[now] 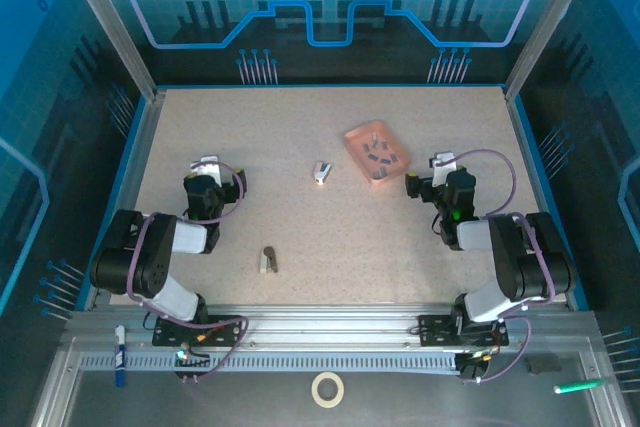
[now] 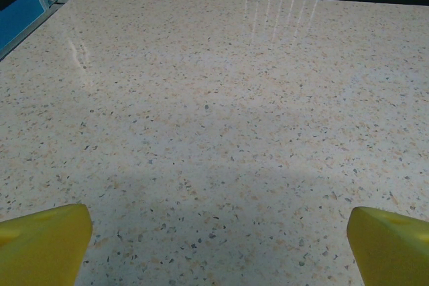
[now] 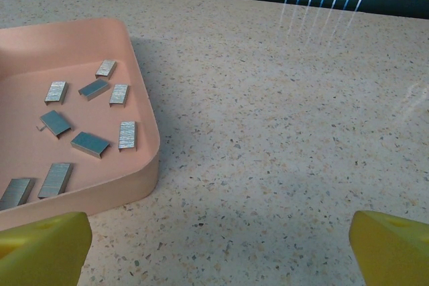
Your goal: Load the staples into the stapler
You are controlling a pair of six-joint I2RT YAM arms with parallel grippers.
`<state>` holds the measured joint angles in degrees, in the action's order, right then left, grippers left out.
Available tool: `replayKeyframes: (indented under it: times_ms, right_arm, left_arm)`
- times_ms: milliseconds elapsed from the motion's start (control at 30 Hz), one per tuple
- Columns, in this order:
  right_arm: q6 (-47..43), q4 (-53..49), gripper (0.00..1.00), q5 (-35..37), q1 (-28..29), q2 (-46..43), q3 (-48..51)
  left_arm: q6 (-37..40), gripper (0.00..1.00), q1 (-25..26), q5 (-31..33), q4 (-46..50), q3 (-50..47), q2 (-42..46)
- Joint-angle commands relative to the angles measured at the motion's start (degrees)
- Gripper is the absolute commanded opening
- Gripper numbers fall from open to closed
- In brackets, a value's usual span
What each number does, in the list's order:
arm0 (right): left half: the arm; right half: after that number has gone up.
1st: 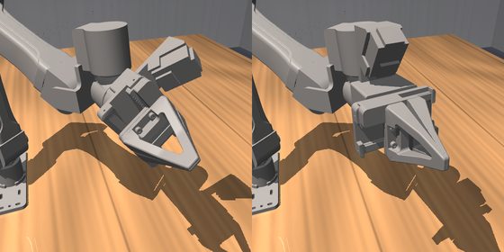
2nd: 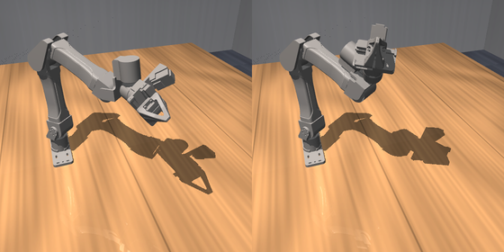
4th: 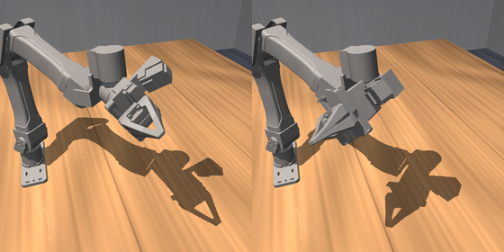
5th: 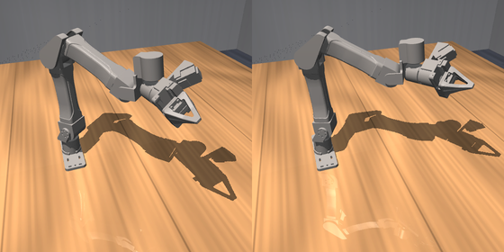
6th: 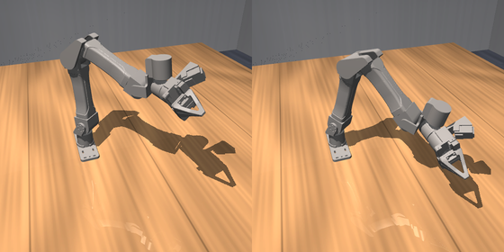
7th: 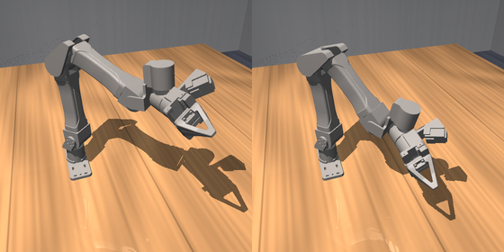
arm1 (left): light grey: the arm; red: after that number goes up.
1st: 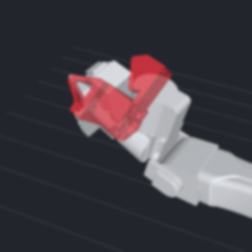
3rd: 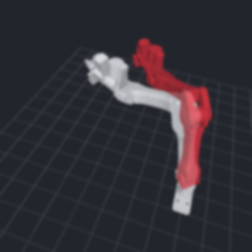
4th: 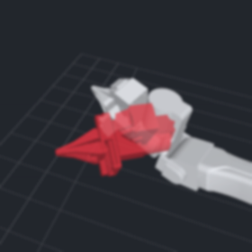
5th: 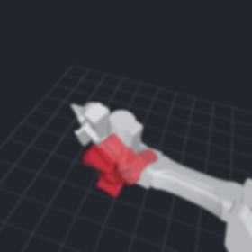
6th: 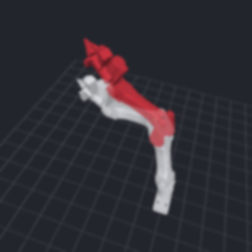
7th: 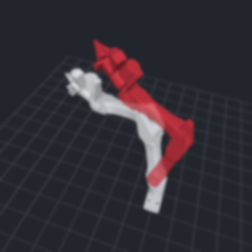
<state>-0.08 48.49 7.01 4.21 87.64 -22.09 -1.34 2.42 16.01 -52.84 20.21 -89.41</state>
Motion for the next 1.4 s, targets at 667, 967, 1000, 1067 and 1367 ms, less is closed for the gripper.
replayKeyframes:
  times_ms: [667, 967, 1000, 1067, 1367]
  right_arm:
    - [4.2, -23.0, 1.0, 0.0, 1.0, -19.3, -6.0]
    - [17.7, -46.9, 1.0, -7.6, 4.4, -35.9, -10.8]
    - [18.6, -48.1, 1.0, -7.6, 4.8, -37.0, -10.7]
    - [20.7, -50.4, 1.0, -7.4, 5.8, -39.0, -10.1]
    - [23.6, -51.4, 1.0, -7.7, 8.2, -43.5, -6.7]
  left_arm:
    - [1.9, 0.91, 7.0, -0.3, 28.0, 9.9, 18.2]
    - [-7.1, 0.84, 16.2, -7.2, 70.5, 35.9, 12.8]
    - [-8.0, 0.84, 17.0, -7.8, 74.0, 38.7, 10.9]
    - [-9.6, 0.83, 19.2, -9.3, 80.4, 44.6, 6.1]
    - [-10.1, 0.83, 24.2, -11.8, 88.4, 59.8, -12.7]
